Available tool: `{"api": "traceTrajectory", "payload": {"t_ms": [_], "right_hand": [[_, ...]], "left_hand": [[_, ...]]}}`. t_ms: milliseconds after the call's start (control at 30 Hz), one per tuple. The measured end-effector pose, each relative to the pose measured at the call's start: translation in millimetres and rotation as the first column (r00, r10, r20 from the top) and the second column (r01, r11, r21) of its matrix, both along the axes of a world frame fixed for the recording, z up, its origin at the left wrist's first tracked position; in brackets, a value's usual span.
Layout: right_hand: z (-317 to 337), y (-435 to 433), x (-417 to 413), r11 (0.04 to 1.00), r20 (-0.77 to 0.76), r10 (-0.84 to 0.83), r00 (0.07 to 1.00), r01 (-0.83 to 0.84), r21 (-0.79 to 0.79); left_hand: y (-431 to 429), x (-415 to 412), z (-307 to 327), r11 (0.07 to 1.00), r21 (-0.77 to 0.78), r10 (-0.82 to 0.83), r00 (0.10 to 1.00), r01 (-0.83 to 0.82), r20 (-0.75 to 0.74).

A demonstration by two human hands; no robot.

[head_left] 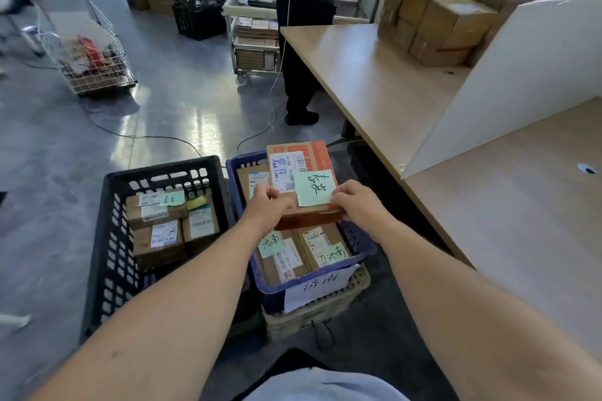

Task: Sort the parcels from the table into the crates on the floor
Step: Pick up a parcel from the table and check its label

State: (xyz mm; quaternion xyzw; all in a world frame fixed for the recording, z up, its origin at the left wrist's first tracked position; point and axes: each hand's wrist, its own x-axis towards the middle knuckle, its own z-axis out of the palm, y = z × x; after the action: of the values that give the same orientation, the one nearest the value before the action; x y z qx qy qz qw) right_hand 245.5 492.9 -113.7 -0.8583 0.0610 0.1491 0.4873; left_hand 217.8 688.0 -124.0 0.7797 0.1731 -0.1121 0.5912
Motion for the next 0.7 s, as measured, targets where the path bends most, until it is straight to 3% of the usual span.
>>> {"api": "traceTrajectory", "payload": {"t_ms": [133, 333, 500, 700], "right_hand": [[-6, 25, 6, 0.997, 0.015, 0.046, 0.999, -0.045, -0.061], [-11, 41, 19, 0.994, -0.006, 0.097, 0.995, -0.097, -0.059], [-8, 49, 43, 0.975, -0.046, 0.194, 0.980, -0.198, -0.105], [-9, 60, 66, 0.963, -0.066, 0.270, 0.961, -0.268, 0.036]], "left_hand": [[23, 0, -13, 0.995, 0.072, 0.067, 0.998, -0.065, -0.014], [30, 2, -18, 0.990, -0.034, 0.138, 0.990, -0.138, 0.013], [37, 11, -9, 0.978, 0.091, 0.190, 0.982, -0.190, 0.005], [45, 24, -12, 0.947, 0.037, 0.319, 0.948, -0.319, 0.015]]}}
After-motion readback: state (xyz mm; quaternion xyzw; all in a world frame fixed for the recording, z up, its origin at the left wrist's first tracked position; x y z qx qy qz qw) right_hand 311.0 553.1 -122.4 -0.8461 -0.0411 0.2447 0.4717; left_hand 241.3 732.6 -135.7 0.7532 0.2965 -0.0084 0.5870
